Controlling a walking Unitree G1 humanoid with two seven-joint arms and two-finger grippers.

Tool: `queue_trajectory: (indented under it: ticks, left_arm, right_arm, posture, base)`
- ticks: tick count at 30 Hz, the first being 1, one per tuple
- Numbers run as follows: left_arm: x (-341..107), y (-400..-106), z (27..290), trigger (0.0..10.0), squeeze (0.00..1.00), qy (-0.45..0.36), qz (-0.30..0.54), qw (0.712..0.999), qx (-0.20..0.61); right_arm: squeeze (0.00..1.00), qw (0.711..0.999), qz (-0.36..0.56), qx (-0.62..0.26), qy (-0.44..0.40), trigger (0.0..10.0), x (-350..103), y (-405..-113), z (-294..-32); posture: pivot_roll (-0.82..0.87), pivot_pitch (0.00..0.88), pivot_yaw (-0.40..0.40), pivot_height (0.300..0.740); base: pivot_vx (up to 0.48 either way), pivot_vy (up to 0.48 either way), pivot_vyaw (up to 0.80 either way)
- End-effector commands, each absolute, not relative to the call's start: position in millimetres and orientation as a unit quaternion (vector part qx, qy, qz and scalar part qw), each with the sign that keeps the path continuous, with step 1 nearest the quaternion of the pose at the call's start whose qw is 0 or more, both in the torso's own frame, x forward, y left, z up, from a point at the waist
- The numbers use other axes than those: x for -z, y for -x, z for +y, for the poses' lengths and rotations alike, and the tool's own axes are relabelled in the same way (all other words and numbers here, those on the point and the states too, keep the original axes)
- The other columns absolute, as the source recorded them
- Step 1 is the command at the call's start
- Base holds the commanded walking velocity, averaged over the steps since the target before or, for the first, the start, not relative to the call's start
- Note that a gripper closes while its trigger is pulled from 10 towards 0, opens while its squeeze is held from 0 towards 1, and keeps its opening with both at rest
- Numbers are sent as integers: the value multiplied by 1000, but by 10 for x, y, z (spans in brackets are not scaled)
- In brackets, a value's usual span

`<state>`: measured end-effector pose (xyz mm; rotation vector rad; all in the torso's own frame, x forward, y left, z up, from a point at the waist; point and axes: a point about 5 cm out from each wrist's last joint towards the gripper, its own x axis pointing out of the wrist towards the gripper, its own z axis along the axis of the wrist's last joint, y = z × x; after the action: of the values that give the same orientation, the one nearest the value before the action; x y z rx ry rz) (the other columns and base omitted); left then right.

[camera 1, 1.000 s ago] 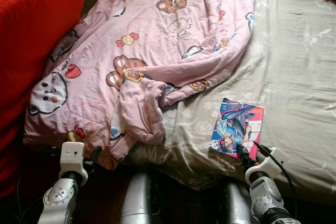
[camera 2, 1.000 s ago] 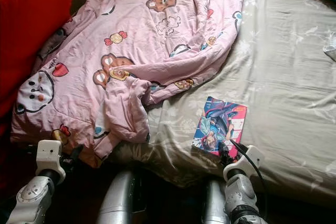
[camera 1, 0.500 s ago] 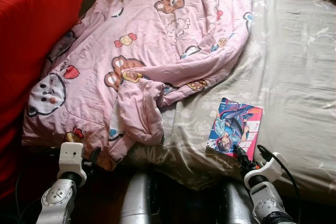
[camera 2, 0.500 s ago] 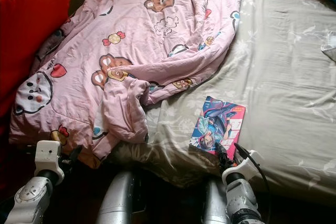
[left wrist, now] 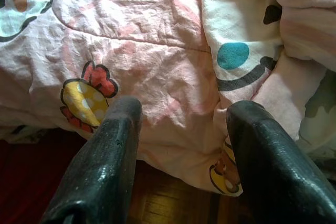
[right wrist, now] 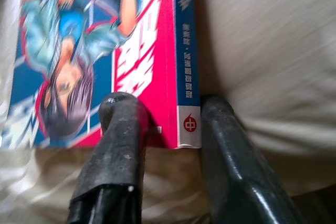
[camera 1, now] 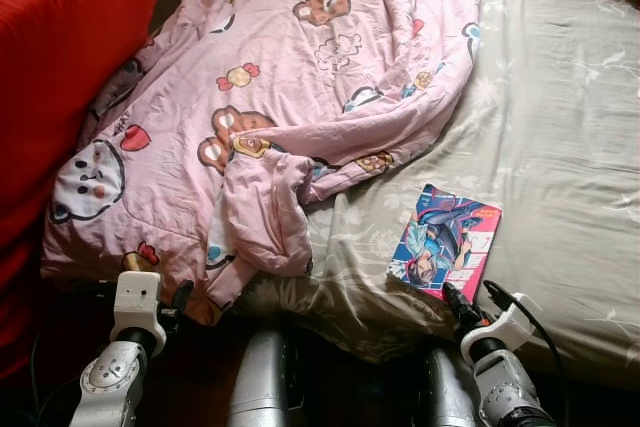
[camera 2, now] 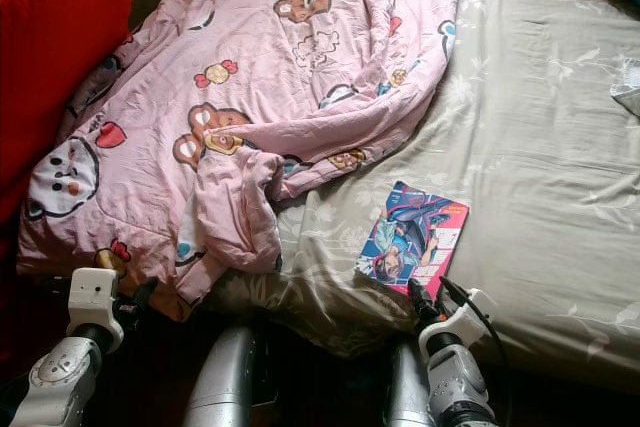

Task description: Clean up the room

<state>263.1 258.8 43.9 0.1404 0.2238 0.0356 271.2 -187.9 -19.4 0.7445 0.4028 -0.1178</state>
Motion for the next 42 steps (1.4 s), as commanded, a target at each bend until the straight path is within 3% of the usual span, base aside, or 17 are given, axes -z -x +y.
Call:
queue_trajectory:
  ticks: [1, 14, 23, 27, 28, 33, 38, 42]
  left_arm:
    - [-328, -2531, 2677, 10000, 0, -87, 148, 985, -25]
    - [-208, -2514, 2640, 10000, 0, -75, 164, 983, -38]
    - [-89, -2549, 2572, 10000, 0, -63, 180, 980, -55]
    - [8, -2527, 2533, 10000, 0, -54, 195, 977, -73]
    - [30, -2519, 2523, 10000, 0, -51, 199, 976, -76]
    - [134, -2475, 2476, 10000, 0, -43, 220, 970, -98]
    - [202, -2458, 2412, 10000, 0, -29, 234, 966, -108]
    - [273, -2415, 2369, 10000, 0, -23, 253, 961, -110]
  right_arm:
    - [0, 899, 235, 39, -367, 0, 323, -2595, -1709]
    - [0, 911, 216, 55, -347, 0, 270, -2632, -1849]
    - [0, 928, 174, 81, -320, 0, 153, -2708, -2041]
    - [0, 947, 163, 108, -255, 0, 82, -2737, -2185]
    - [0, 953, 155, 103, -237, 10000, 48, -2756, -2201]
    - [0, 976, 106, 121, -144, 10000, -133, -2823, -2335]
    - [0, 990, 74, 94, -80, 10000, -262, -2877, -2312]
    - [0, 992, 64, 77, -72, 10000, -278, -2860, -2274]
  posture:
    - [103, 293, 164, 604]
    - [65, 239, 138, 604]
    - [18, 152, 97, 604]
    - [-22, 82, 63, 604]
    - [-34, 55, 51, 604]
    - [-59, 6, 20, 604]
    - [-65, 0, -6, 604]
    - [-73, 0, -10, 604]
  base:
    - [0, 0, 0]
    - [0, 0, 0]
    - [0, 0, 0]
    - [0, 0, 0]
    - [0, 0, 0]
    - [0, 0, 0]
    - [0, 0, 0]
    - [0, 0, 0]
